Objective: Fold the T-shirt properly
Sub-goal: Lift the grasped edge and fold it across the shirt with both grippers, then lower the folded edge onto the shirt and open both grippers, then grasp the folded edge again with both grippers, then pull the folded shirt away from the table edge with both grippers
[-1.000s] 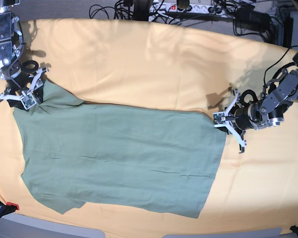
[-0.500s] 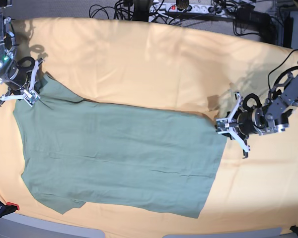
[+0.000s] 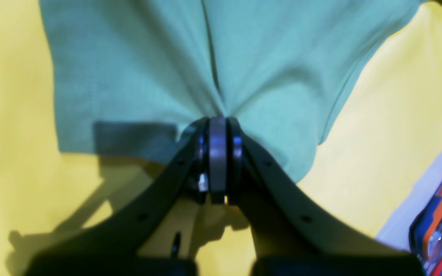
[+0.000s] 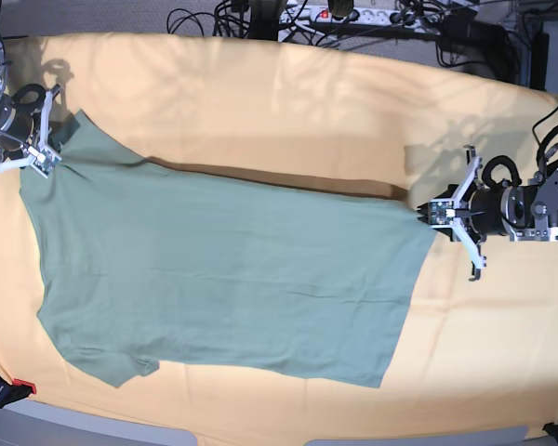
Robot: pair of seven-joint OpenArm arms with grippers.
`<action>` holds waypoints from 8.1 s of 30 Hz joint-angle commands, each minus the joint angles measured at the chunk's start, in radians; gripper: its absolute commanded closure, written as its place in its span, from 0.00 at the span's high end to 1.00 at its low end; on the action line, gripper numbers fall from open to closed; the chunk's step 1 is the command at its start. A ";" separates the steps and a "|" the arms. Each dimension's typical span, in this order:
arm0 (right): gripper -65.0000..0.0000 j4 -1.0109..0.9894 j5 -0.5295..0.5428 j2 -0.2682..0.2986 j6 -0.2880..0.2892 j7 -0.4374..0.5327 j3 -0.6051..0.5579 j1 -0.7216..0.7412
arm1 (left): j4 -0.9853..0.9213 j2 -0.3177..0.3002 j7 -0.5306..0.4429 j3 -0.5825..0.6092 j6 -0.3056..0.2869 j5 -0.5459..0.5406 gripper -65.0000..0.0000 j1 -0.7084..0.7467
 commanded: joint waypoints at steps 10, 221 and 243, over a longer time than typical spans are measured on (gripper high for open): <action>0.00 0.129 0.051 0.063 -0.021 -0.126 0.026 -0.114 | 0.012 -0.078 -0.012 -0.013 -0.071 -0.222 0.00 -0.016; 0.42 -0.002 -0.166 0.051 -0.202 0.042 -0.035 -0.115 | 0.130 -0.033 0.045 -0.013 -0.004 0.191 0.01 0.192; 0.00 0.100 -0.169 0.179 -0.097 -0.047 -0.033 -0.205 | 0.270 -0.150 0.033 -0.013 -0.071 0.131 0.00 0.160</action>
